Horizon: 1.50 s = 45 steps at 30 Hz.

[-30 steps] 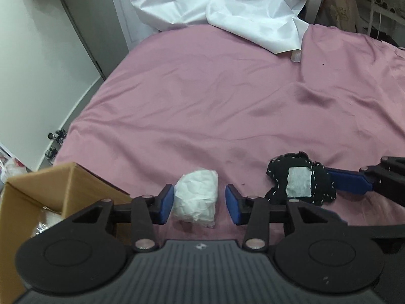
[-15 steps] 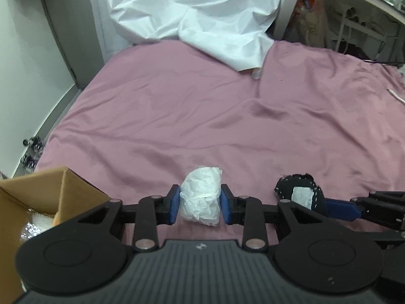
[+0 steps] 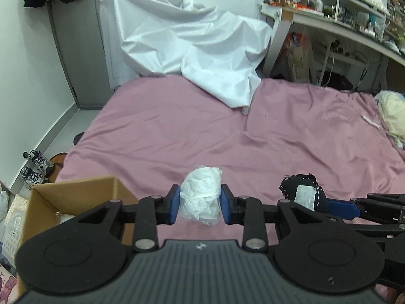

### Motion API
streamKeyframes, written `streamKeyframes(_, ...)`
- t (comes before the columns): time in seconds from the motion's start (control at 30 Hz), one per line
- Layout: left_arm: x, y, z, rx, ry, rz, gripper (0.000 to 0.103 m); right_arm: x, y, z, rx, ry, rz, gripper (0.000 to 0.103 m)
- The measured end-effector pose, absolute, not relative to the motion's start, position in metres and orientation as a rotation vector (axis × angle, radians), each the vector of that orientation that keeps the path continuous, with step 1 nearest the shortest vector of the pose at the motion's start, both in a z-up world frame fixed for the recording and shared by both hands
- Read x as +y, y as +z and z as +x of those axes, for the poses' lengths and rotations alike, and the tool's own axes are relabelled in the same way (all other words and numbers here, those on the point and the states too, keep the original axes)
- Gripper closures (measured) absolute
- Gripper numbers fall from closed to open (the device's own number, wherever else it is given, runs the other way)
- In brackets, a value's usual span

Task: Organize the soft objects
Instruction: 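Carry the white ball with the left tool and black plush with the right tool over the box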

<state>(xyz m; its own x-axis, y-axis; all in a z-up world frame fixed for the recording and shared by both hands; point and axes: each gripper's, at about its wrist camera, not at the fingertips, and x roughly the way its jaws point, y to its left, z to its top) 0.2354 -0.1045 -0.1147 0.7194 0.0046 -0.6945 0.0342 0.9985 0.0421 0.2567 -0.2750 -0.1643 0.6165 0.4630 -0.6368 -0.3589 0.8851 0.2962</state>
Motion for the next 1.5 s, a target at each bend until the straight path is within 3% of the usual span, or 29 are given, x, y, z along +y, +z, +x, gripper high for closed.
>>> streamKeyframes(0.6, -0.057, -0.073, 0.175, 0.695, -0.014, -0.009, 0.071, -0.239, -0.122, 0.214, 0.688, 0.502, 0.142, 0.071)
streamKeyframes(1.5, 0.047, -0.056, 0.124, 0.626, 0.083, -0.146, 0.071, -0.178, -0.088, 0.174, 0.627, 0.57, 0.052, 0.071)
